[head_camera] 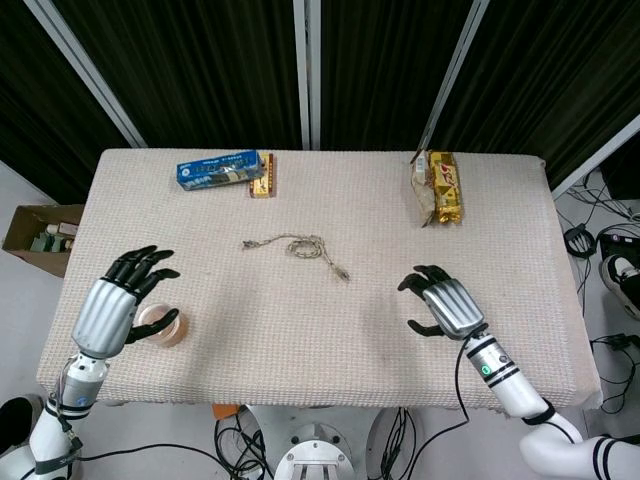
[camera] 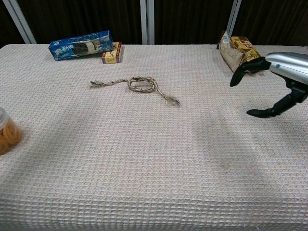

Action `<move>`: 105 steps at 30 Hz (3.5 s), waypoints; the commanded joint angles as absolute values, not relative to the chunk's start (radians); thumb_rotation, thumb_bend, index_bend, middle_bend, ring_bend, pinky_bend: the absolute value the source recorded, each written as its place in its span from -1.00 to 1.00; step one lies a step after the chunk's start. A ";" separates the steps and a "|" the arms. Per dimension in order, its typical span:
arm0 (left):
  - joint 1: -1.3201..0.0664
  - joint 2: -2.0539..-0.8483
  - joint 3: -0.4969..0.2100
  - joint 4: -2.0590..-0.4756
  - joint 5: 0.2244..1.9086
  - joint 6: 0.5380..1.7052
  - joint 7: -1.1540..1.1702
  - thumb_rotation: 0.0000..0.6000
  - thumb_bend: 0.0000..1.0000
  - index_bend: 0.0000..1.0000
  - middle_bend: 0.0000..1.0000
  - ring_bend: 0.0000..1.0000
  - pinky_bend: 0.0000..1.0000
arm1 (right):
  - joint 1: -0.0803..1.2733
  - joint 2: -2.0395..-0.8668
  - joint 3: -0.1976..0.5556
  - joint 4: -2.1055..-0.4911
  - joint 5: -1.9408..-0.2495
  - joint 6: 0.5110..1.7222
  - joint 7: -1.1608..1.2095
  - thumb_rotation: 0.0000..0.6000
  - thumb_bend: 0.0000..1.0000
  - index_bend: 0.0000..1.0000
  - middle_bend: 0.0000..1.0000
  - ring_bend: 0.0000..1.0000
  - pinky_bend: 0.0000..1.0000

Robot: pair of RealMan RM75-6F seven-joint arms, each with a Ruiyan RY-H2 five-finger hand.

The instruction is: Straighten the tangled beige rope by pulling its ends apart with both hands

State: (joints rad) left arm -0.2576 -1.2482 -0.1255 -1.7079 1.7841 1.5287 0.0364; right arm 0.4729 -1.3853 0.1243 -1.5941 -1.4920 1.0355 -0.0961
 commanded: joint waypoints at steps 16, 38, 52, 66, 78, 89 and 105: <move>-0.277 -1.300 -0.072 -1.675 1.772 1.506 0.021 1.00 -0.62 -0.29 -0.58 -0.68 -0.54 | 0.697 -1.796 0.329 -1.413 -0.962 1.012 -0.566 1.00 -0.69 -0.22 -0.33 -0.70 -0.45; -0.266 -1.337 -0.033 -1.628 1.754 1.523 -0.038 1.00 -0.61 -0.29 -0.58 -0.68 -0.54 | 0.983 -2.164 0.492 -0.979 -0.732 1.065 -0.750 1.00 -0.69 -0.08 -0.27 -0.70 -0.44; -0.260 -1.343 -0.024 -1.607 1.740 1.532 -0.061 1.00 -0.62 -0.29 -0.58 -0.68 -0.54 | 1.027 -2.200 0.506 -0.862 -0.716 1.002 -0.738 1.00 -0.39 -0.01 -0.30 -0.72 -0.55; -0.254 -1.339 -0.017 -1.612 1.739 1.542 -0.057 1.00 -0.61 -0.29 -0.58 -0.68 -0.54 | 1.044 -2.231 0.505 -0.783 -0.720 0.982 -0.735 1.00 -0.30 0.10 -0.32 -0.73 -0.65; -0.250 -1.337 -0.014 -1.613 1.740 1.549 -0.060 1.00 -0.62 -0.29 -0.58 -0.68 -0.54 | 1.054 -2.256 0.487 -0.730 -0.764 0.988 -0.729 1.00 -0.31 0.07 -0.47 -0.92 -0.97; -0.246 -1.338 -0.009 -1.608 1.740 1.552 -0.069 1.00 -0.62 -0.29 -0.58 -0.68 -0.54 | 1.042 -2.269 0.461 -0.698 -0.809 0.984 -0.686 1.00 -0.29 0.00 -0.67 -1.00 -1.00; -0.254 -1.322 -0.015 -1.611 1.729 1.537 -0.077 1.00 -0.61 -0.29 -0.58 -0.68 -0.55 | 1.029 -2.247 0.420 -0.729 -0.868 1.050 -0.660 1.00 -0.04 0.26 -0.63 -1.00 -1.00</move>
State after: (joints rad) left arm -0.2490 -1.3247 -0.0114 -1.6112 1.7324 1.5428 -0.0753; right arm 1.0365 -2.2583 0.4269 -0.7145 -0.8534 1.0352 -0.6539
